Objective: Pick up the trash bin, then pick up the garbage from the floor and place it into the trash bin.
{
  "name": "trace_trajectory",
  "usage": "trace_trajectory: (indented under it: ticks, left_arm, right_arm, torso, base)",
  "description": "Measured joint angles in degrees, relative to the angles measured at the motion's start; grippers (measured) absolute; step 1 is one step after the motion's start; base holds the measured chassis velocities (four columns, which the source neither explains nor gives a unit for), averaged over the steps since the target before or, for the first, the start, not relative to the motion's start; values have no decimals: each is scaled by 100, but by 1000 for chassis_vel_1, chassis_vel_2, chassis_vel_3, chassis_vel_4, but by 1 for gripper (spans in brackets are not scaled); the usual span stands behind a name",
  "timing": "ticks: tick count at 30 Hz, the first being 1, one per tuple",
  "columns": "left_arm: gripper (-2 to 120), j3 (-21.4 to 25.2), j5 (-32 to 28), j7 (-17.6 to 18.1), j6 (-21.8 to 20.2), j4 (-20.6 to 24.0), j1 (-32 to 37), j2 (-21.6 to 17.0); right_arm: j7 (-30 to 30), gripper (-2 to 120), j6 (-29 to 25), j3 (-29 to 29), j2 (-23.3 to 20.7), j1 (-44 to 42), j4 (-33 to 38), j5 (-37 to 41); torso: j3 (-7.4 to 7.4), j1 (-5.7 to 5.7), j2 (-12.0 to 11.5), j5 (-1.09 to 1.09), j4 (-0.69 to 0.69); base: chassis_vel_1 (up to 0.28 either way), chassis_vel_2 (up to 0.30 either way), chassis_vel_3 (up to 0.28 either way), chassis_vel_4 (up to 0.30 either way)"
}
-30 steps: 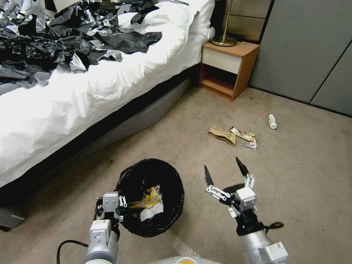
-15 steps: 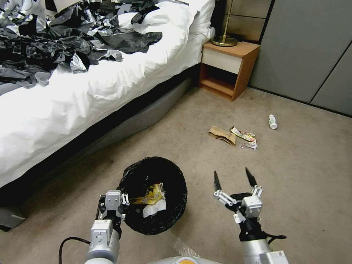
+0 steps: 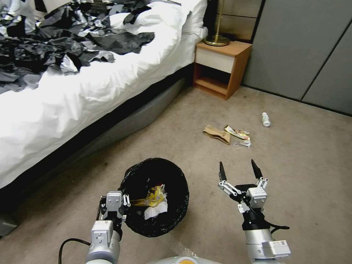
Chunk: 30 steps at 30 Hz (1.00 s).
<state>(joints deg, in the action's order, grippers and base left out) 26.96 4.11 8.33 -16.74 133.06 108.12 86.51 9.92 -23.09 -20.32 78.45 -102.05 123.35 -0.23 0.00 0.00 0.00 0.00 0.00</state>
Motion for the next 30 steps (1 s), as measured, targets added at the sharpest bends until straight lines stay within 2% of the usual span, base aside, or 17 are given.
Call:
trace_trajectory:
  ticks: [19,25,30]
  left_arm:
    - [1,23,-92,-39,129,31,2,-22]
    - [1,28,-143,-28,143,12,-22,-21]
    - [1,29,-151,-26,143,10,-24,-22]
  right_arm:
    - [-75,100,42,-19,-9,-3,29,-57]
    - [-99,100,51,-46,-18,7,27,-53]
    - [-119,100,54,-59,-22,17,16,-45]
  torso:
    - [0,0,0,0,-2]
    - [0,0,0,0,2]
    - [0,0,0,0,0]
  base:
    - [-108,-107,-104,-109]
    - [-13,-25,-36,-5]
    - [0,0,0,0]
